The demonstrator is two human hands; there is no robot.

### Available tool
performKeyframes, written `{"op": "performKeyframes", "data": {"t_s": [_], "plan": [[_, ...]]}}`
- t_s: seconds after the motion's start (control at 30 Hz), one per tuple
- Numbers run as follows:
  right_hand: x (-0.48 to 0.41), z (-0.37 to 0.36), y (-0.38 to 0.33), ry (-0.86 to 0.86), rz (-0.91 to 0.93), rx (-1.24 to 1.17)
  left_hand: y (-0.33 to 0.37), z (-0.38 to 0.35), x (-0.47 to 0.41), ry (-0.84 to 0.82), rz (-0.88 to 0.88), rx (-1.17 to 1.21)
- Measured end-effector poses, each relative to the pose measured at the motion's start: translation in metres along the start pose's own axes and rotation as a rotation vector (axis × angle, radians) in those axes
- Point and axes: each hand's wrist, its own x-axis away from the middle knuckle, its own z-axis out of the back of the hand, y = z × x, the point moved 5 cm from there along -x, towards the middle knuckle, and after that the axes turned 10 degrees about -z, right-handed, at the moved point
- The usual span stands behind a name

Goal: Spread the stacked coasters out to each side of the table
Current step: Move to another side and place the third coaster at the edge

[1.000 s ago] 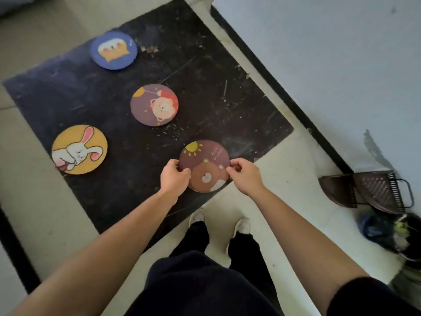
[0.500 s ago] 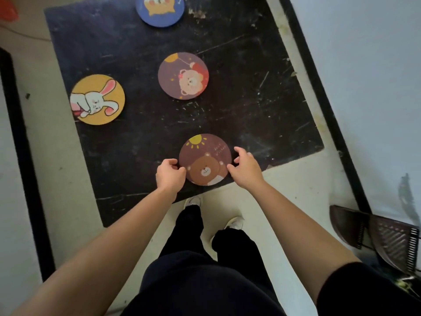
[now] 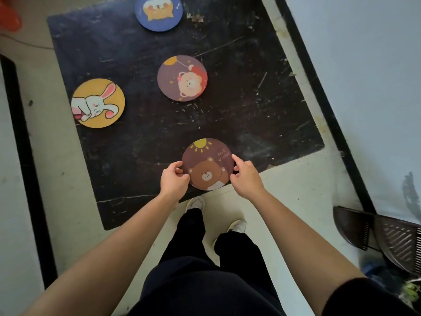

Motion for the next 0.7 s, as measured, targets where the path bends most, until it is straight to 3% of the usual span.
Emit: {"op": "performKeyframes", "data": {"t_s": [0.57, 0.7], "plan": [[-0.002, 0.009, -0.004, 0.012, -0.075, -0.001, 0.017, 0.002, -0.005, -0.127, -0.057, -0.137], [0.001, 0.049, -0.027, 0.123, -0.044, 0.082, 0.068, 0.018, -0.011, -0.082, -0.377, -0.506]]}}
